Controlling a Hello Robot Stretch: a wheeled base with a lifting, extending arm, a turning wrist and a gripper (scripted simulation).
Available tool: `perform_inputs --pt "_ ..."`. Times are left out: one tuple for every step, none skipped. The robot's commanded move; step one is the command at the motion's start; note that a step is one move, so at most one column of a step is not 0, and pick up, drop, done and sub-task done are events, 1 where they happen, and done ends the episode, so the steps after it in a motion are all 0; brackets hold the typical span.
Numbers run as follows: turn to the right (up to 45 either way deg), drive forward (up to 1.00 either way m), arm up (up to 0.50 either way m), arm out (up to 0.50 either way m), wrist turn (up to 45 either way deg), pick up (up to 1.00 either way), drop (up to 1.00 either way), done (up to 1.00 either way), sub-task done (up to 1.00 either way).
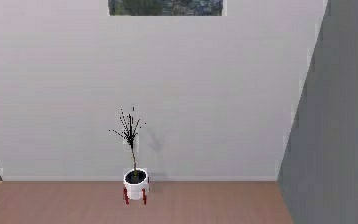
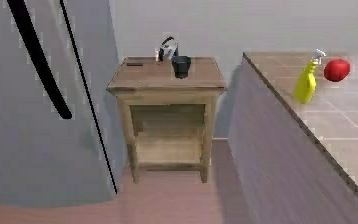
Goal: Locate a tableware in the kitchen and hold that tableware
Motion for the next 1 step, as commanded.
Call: perform_inputs --pt "45.0 0.00 0.00 0.00 0.0 0.00 0.00 0.00 0.00"
